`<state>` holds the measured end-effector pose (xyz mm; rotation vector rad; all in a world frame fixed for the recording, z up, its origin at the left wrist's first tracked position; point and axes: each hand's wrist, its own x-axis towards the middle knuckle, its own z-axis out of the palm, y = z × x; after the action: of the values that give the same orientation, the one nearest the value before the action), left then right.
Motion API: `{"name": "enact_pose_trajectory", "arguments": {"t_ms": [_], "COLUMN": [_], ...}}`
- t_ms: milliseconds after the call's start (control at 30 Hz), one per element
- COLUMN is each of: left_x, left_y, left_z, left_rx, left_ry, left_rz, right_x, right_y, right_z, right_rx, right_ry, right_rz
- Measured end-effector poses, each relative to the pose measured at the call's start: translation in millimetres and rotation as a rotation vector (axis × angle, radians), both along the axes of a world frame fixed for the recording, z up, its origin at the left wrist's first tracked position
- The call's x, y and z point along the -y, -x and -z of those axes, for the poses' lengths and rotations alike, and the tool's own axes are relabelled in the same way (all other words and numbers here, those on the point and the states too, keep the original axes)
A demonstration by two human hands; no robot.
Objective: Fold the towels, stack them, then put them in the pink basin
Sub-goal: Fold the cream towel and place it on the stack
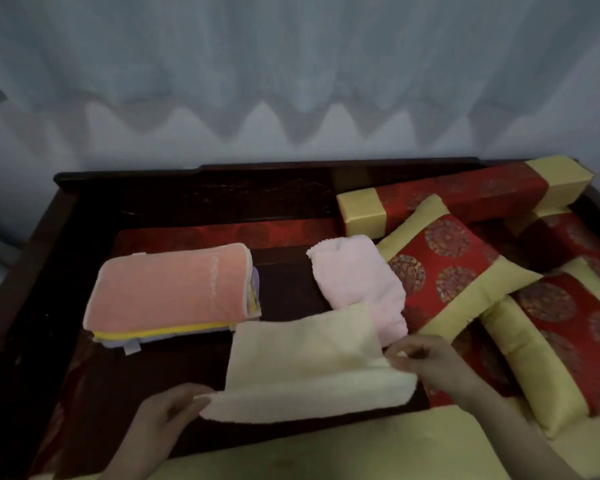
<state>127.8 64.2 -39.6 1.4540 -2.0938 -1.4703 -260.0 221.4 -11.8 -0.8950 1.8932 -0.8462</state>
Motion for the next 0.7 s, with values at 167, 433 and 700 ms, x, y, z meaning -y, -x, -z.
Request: {"name": "enact_pose_trajectory", "arguments": {"t_ms": [167, 433, 700], "left_x": [5, 14, 55], "left_y": [23, 50, 80], "left_z": [45, 59, 87], "left_rx": [-0.043, -0.17, -0.273], "left_ry": [-0.062, -0.11, -0.229], "left_rz": [-0.089, -0.133, -0.604], "right_x": [8, 13, 82], "right_y": [-9, 11, 17], "right_z": [59, 81, 89], "right_rx": [0.122, -0.483, -0.145], "right_ry": [-0.057, -0.255, -0.002], "right_rz": [0.168, -0.459, 0.323]}}
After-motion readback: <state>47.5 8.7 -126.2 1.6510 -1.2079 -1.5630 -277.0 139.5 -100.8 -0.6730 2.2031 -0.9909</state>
